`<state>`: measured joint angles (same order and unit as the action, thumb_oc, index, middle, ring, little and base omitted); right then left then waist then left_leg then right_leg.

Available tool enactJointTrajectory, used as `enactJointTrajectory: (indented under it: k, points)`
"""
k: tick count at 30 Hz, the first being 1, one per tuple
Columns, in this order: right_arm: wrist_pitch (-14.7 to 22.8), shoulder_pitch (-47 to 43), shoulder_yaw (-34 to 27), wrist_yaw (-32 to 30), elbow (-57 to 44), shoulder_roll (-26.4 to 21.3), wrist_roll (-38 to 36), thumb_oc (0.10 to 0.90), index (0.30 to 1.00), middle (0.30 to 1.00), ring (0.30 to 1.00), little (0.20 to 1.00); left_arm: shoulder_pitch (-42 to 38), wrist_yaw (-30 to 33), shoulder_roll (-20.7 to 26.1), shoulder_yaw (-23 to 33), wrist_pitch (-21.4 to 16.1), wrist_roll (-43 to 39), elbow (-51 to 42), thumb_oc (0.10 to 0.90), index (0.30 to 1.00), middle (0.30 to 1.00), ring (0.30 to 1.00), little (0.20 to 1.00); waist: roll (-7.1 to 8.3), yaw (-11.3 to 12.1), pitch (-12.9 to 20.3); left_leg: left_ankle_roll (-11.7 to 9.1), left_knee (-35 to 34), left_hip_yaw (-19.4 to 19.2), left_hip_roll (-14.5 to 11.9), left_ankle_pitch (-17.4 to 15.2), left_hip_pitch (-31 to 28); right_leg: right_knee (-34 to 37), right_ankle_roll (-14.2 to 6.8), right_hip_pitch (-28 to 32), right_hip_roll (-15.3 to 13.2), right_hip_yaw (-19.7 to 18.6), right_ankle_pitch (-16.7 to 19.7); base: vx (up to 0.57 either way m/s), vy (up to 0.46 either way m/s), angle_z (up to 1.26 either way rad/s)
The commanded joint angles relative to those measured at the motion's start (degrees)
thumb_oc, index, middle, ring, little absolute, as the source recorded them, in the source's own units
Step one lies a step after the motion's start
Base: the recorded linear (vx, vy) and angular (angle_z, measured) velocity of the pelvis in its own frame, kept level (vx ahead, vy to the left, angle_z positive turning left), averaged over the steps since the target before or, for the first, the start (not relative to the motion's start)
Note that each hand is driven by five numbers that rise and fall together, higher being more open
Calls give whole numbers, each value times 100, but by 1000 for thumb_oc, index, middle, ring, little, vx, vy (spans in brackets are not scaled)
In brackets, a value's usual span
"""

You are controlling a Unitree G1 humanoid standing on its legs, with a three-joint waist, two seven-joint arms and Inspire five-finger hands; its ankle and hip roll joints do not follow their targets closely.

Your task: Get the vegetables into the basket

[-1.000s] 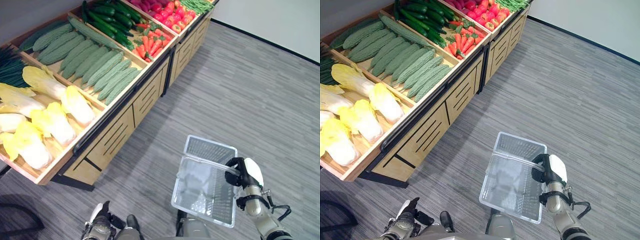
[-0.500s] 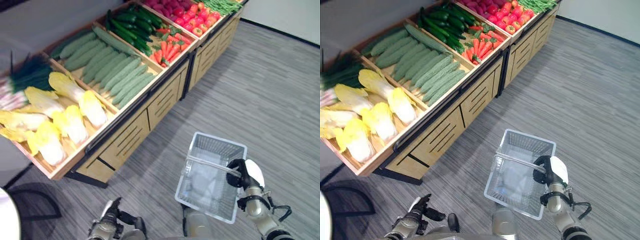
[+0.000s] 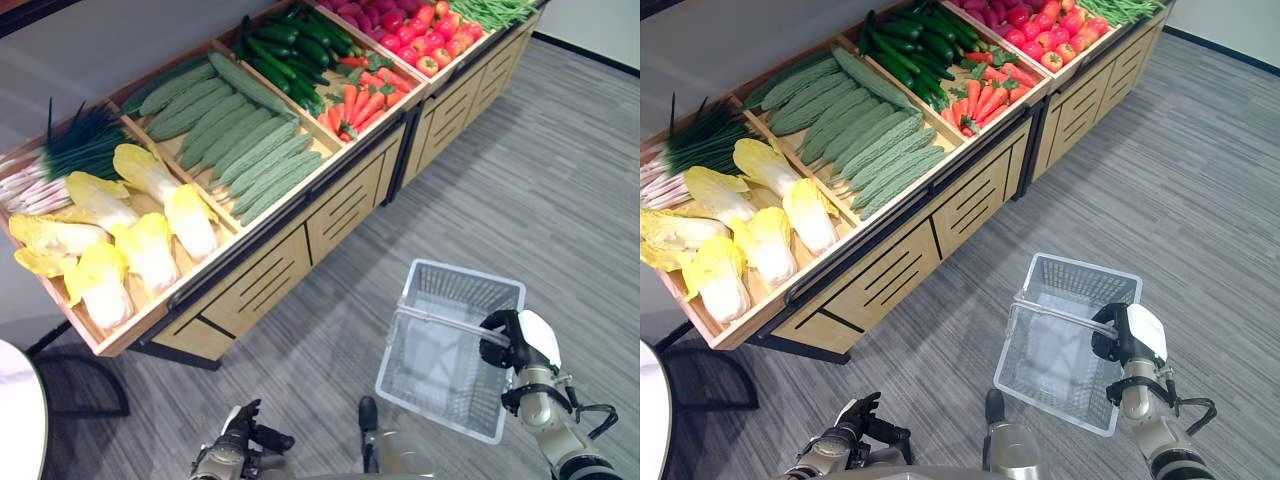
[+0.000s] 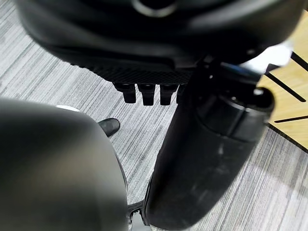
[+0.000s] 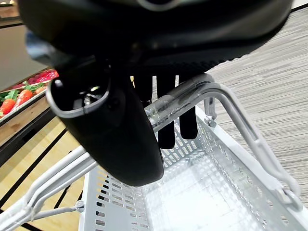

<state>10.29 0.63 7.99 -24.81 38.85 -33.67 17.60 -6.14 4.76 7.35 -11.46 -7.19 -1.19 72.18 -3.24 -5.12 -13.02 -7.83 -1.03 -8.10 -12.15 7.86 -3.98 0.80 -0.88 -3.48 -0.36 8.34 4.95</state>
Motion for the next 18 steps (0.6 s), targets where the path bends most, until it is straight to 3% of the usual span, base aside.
enactJointTrajectory:
  k: [1,8,10,12,13,14,18]
  points:
    - [513,-259,-258,-306,-790,-332,-20,400,300,300,300,300,-141,-147,31,-94,-145,-79,77,900,1000,1000,1000,1000,337,41,241,-72,45,47,101,-436,-445,-71,-500,175,-371,-128,-288,60,-84,7]
    - [520,-157,-252,-307,-907,-355,40,400,300,300,300,300,-160,22,102,35,-109,-64,103,900,1000,1000,1000,1000,253,54,112,-211,90,208,59,-91,-265,-91,-387,155,-357,39,-374,2,-58,6]
    - [485,-119,-326,-406,-864,-335,-3,400,300,300,300,300,-184,85,118,38,-109,-24,106,900,1000,1000,1000,1000,279,21,66,-191,401,35,86,-130,-71,-91,-369,180,-435,167,-434,-31,-65,36]
    - [449,-29,-396,-495,-858,-337,9,400,300,300,300,300,-220,104,133,-11,-101,49,93,900,1000,1000,1000,1000,331,-23,-4,-141,545,-409,53,-169,150,-64,-385,266,-573,364,-459,-27,-34,68]
    - [450,-29,-397,-497,-856,-335,10,400,300,300,300,300,-221,105,134,-12,-100,49,93,900,1000,1000,1000,1000,334,-23,-4,-138,549,-407,57,-170,153,-61,-387,267,-577,365,-457,6,6,45]
    - [400,59,-463,-533,-875,-341,32,400,300,300,300,300,-275,111,146,-27,-78,80,94,900,1000,1000,1000,1000,352,-33,-41,-105,282,-830,-13,-205,398,4,-448,367,-691,543,-456,63,64,42]
    - [448,64,-496,-590,-769,-371,-2,400,300,300,300,300,-215,133,138,-41,-87,133,125,900,1000,1000,1000,1000,306,84,-40,-100,-145,-807,-46,76,838,84,-539,606,-749,610,-507,137,132,67]
